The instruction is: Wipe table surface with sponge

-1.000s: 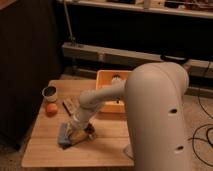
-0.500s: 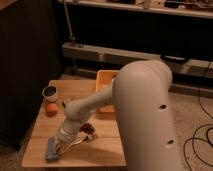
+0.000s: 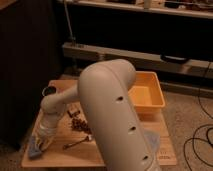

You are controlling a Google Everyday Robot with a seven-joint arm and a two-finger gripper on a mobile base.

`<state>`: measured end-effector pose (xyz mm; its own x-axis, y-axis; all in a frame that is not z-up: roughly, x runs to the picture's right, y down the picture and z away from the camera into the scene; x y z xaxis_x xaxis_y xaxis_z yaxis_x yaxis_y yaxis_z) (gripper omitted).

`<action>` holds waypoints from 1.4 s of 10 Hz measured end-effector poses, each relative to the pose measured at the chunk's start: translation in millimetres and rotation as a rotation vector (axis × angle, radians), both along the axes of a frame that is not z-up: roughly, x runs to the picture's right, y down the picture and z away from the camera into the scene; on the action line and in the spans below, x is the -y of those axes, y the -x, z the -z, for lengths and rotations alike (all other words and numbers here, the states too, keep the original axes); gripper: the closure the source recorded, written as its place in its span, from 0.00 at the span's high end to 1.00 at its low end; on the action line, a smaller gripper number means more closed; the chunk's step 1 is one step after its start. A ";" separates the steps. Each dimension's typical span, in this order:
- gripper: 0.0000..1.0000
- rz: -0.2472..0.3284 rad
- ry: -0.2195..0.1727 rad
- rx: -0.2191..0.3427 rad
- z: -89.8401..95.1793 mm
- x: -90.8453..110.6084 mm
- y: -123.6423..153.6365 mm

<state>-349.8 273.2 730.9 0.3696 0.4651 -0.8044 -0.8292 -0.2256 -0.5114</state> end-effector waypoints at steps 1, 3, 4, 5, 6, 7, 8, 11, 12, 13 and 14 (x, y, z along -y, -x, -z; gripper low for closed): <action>0.00 0.007 -0.012 0.011 -8.6 14.8 10.1; 0.00 -0.013 -0.019 -0.007 -36.2 44.7 11.6; 0.00 -0.030 -0.015 -0.015 -42.5 50.6 9.3; 0.00 -0.044 -0.011 -0.025 -47.3 54.2 2.9; 0.00 -0.069 -0.006 -0.046 -53.7 58.0 -12.9; 0.00 -0.094 -0.006 -0.066 -57.6 60.2 -29.5; 0.00 -0.115 -0.003 -0.083 -58.6 60.0 -48.0; 0.00 -0.177 0.001 -0.138 -51.3 55.8 -103.2; 0.00 -0.190 0.008 -0.150 -46.0 50.7 -115.4; 0.00 -0.210 0.020 -0.152 -39.6 45.0 -123.7; 0.00 -0.207 0.027 -0.135 -33.1 37.4 -123.1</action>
<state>-226.7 235.9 764.1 0.1572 0.4977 -0.8530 -0.8241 -0.4098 -0.3910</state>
